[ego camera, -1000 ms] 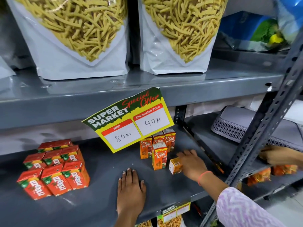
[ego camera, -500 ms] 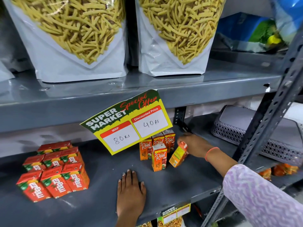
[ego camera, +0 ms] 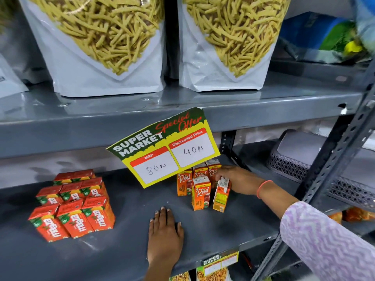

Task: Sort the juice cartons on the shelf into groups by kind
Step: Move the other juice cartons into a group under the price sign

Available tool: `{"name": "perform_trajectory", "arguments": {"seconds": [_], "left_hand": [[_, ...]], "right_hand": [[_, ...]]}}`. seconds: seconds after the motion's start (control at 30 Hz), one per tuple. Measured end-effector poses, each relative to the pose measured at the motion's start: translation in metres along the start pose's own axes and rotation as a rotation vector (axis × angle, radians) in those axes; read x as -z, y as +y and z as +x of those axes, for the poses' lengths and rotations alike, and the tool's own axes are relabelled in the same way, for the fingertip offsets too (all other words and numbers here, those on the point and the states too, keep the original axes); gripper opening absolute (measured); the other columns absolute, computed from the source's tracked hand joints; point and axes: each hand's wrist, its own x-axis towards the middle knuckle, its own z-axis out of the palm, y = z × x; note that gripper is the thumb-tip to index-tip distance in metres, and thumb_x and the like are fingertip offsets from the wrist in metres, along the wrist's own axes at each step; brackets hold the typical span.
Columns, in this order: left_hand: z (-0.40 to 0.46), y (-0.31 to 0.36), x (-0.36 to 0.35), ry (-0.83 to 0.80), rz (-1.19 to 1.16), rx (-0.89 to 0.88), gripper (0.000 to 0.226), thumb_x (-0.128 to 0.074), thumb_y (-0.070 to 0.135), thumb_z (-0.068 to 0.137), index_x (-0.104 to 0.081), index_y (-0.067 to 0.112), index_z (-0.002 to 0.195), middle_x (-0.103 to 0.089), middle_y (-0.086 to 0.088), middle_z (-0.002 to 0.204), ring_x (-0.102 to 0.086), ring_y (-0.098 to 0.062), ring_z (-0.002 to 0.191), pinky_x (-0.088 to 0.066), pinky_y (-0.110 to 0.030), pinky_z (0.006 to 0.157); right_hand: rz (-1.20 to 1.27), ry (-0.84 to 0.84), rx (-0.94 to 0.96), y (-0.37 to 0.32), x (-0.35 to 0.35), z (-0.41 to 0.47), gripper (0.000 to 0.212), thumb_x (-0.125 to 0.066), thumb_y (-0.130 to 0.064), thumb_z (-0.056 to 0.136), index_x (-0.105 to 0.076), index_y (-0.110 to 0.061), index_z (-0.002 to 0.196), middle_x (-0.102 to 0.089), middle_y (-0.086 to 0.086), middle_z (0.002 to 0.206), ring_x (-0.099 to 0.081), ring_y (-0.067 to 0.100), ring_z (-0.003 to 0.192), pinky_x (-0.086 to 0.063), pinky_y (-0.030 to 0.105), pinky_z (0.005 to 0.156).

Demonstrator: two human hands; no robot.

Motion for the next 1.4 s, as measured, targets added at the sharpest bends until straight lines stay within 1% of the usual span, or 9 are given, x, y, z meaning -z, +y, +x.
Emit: {"name": "perform_trajectory", "arguments": {"seconds": [0.17, 0.33, 0.53, 0.73, 0.87, 0.97, 1.13, 1.23, 1.4], "left_hand": [[-0.001, 0.0, -0.001, -0.006, -0.007, 0.011, 0.067, -0.001, 0.045, 0.087, -0.008, 0.013, 0.146, -0.009, -0.005, 0.157, -0.005, -0.021, 0.145, -0.001, -0.033, 0.119], [-0.002, 0.001, 0.001, -0.008, -0.024, 0.013, 0.056, -0.02, 0.038, 0.097, -0.009, 0.013, 0.146, -0.009, -0.005, 0.157, -0.004, -0.021, 0.145, 0.0, -0.033, 0.119], [-0.003, 0.001, 0.001, -0.013, -0.042, 0.014, 0.056, -0.021, 0.037, 0.097, -0.009, 0.013, 0.146, -0.008, -0.005, 0.157, -0.005, -0.021, 0.145, -0.001, -0.033, 0.119], [0.008, 0.02, 0.002, -0.043, -0.193, 0.007, 0.058, -0.035, 0.034, 0.096, -0.014, 0.012, 0.145, -0.014, -0.006, 0.157, -0.012, -0.022, 0.144, -0.009, -0.034, 0.118], [0.021, 0.048, 0.002, -0.059, -0.507, 0.057, 0.066, -0.052, 0.036, 0.09, -0.02, 0.016, 0.145, -0.037, -0.007, 0.148, -0.034, -0.029, 0.135, -0.033, -0.038, 0.108], [0.031, 0.058, -0.004, -0.026, -0.565, 0.078, 0.052, -0.058, 0.036, 0.087, -0.042, 0.019, 0.134, -0.064, -0.004, 0.122, -0.054, -0.027, 0.116, -0.046, -0.037, 0.096], [0.04, 0.072, -0.008, 0.071, -0.576, 0.148, 0.031, -0.057, 0.033, 0.088, -0.06, 0.01, 0.109, -0.07, -0.011, 0.104, -0.064, -0.029, 0.097, -0.053, -0.043, 0.083], [0.042, 0.075, -0.012, 0.124, -0.581, 0.13, 0.031, -0.057, 0.03, 0.089, -0.059, 0.012, 0.113, -0.07, -0.011, 0.107, -0.064, -0.03, 0.098, -0.053, -0.042, 0.083], [0.041, 0.077, -0.02, 0.183, -0.559, 0.115, 0.036, -0.055, 0.028, 0.09, -0.055, 0.014, 0.123, -0.07, -0.012, 0.109, -0.062, -0.033, 0.1, -0.052, -0.043, 0.084]], "right_hand": [[-0.092, -0.037, -0.036, -0.003, 0.015, 0.0, 0.037, -0.061, -0.007, 0.08, -0.064, -0.021, 0.114, -0.062, 0.005, 0.126, -0.057, 0.024, 0.114, -0.048, 0.033, 0.093], [-0.147, -0.02, -0.144, -0.005, 0.012, 0.004, 0.042, -0.06, -0.012, 0.081, -0.058, -0.022, 0.122, -0.058, 0.009, 0.129, -0.055, 0.026, 0.116, -0.048, 0.035, 0.093], [0.013, 0.022, -0.156, 0.0, 0.003, 0.002, 0.042, -0.06, -0.005, 0.079, -0.062, -0.018, 0.119, -0.059, 0.011, 0.128, -0.055, 0.028, 0.115, -0.047, 0.04, 0.097], [0.577, 0.205, -0.293, -0.006, -0.015, -0.008, 0.048, -0.063, 0.002, 0.08, -0.057, -0.015, 0.124, -0.061, 0.004, 0.119, -0.057, 0.022, 0.115, -0.046, 0.033, 0.1], [0.953, 0.215, -0.402, 0.002, -0.056, -0.023, 0.065, -0.073, -0.002, 0.072, -0.048, -0.023, 0.128, -0.063, 0.0, 0.122, -0.055, 0.022, 0.12, -0.041, 0.048, 0.108], [0.964, 0.17, -0.442, 0.006, -0.084, -0.028, 0.045, -0.073, -0.007, 0.074, -0.058, -0.029, 0.11, -0.066, 0.001, 0.12, -0.057, 0.019, 0.118, -0.041, 0.044, 0.107], [0.892, 0.261, -0.475, 0.0, -0.1, -0.014, 0.029, -0.07, -0.012, 0.078, -0.063, -0.014, 0.107, -0.07, 0.003, 0.106, -0.062, 0.013, 0.098, -0.046, 0.02, 0.08], [0.859, 0.291, -0.495, -0.001, -0.102, -0.008, 0.029, -0.069, -0.016, 0.08, -0.061, -0.013, 0.108, -0.07, 0.004, 0.109, -0.06, 0.013, 0.099, -0.042, 0.022, 0.083], [0.81, 0.367, -0.497, -0.001, -0.107, -0.009, 0.028, -0.071, -0.019, 0.078, -0.06, -0.011, 0.102, -0.072, 0.007, 0.11, -0.065, 0.023, 0.104, -0.051, 0.034, 0.09]]}}
